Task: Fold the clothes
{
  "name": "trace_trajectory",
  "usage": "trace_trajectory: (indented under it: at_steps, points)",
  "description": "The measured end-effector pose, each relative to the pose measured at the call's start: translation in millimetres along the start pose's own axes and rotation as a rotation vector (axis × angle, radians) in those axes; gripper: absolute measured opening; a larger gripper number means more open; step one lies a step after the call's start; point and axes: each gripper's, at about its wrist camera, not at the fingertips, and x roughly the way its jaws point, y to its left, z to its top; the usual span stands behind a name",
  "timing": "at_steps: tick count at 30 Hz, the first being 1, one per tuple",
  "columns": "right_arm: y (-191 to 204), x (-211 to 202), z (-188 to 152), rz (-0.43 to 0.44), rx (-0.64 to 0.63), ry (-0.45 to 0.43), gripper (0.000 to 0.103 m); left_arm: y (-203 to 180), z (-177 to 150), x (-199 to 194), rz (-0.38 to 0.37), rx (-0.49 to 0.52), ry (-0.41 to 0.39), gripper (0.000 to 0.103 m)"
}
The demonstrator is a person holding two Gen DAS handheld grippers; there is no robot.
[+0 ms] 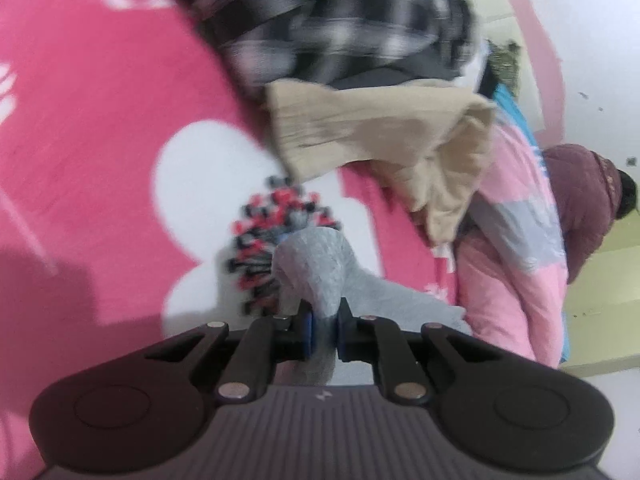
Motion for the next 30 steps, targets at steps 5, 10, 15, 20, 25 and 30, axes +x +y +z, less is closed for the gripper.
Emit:
trace_trajectory:
  at_steps: [5,10,15,20,25,30]
  points:
    - [-34,-39,0,-0.036,0.176,-0.094,0.021,-58,1,9,-0.028,0.103,-0.02,0.011]
    - [-81,-80,-17,-0.101,0.394,-0.166,0.019,-123,-7,41,-0.049,0.211,-0.007,0.011]
    - [-127,-122,-56,-0.199,0.621,-0.217,0.018,-189,-28,95,-0.06,0.331,0.039,0.011]
    - [-167,-147,-102,-0.307,0.781,-0.242,0.017,-252,-54,161,-0.051,0.453,0.101,0.011]
    - [-207,-159,-153,-0.386,0.96,-0.256,0.016,-288,-77,224,-0.027,0.545,0.142,0.012]
    - [-227,-154,-203,-0.422,1.112,-0.231,0.016,-294,-94,277,-0.004,0.617,0.21,0.025]
